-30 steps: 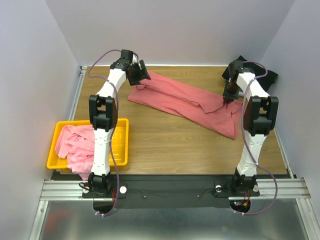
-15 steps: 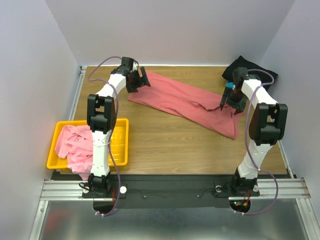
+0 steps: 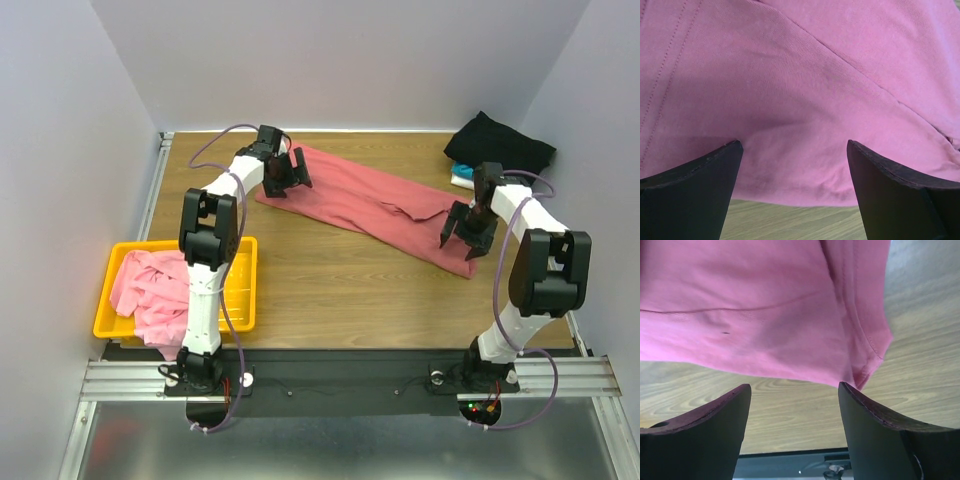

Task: Fold and stack the t-shirts
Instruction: Fold the tshirt

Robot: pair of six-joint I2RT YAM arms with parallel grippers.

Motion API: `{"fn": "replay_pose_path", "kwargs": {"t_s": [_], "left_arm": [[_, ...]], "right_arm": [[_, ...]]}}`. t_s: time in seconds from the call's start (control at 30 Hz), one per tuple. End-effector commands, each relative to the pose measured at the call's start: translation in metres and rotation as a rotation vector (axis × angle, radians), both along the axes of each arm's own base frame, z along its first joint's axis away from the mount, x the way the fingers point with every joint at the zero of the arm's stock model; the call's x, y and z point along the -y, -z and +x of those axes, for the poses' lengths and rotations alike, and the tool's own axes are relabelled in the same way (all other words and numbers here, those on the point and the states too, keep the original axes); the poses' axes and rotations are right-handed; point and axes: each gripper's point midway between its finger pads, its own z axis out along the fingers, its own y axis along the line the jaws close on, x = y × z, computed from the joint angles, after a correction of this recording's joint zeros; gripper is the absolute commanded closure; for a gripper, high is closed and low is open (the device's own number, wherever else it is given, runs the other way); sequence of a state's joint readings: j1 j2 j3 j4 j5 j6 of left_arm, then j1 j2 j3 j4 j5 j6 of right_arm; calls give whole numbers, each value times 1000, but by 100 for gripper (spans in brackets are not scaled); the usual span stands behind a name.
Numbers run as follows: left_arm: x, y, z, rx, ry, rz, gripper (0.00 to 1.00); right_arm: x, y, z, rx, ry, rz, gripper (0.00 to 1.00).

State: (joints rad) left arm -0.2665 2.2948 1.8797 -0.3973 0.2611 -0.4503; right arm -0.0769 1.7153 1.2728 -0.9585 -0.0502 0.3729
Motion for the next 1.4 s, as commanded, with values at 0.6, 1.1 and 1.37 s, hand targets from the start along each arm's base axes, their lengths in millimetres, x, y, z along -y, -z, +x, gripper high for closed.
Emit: {"fn": "replay_pose_path", "kwargs": {"t_s": [0.6,1.1,1.37], "left_arm": [[-37,-3,-7,0,-27,60,1],[-61,-12,12,61,51,127,1],[-60,-12,13,88,103,143,1]], "right_arm": [[23,20,2,25,57,11,51],[64,16,11,32,83,-102,100],[81,7,39,77,72,-125,100]]}}
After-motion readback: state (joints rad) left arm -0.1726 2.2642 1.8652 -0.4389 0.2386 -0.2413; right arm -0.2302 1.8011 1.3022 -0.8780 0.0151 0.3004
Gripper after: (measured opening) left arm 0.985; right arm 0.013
